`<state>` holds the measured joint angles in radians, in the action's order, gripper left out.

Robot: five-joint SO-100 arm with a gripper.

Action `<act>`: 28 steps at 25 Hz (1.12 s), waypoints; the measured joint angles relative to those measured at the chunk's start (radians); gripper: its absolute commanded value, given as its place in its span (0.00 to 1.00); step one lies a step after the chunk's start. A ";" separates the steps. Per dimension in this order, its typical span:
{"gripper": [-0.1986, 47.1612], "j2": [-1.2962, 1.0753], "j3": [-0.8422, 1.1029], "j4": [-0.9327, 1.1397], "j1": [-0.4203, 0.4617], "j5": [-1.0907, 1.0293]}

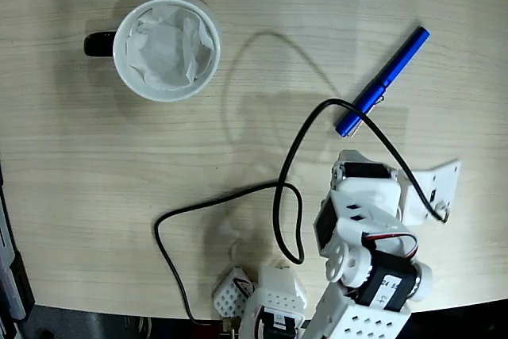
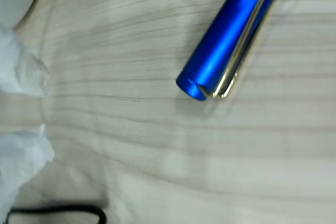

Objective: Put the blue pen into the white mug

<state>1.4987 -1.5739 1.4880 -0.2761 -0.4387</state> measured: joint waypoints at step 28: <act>0.39 -0.572 0.635 0.170 -0.123 -1.155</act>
<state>0.9265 -0.9388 1.6582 -0.3988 -1.5938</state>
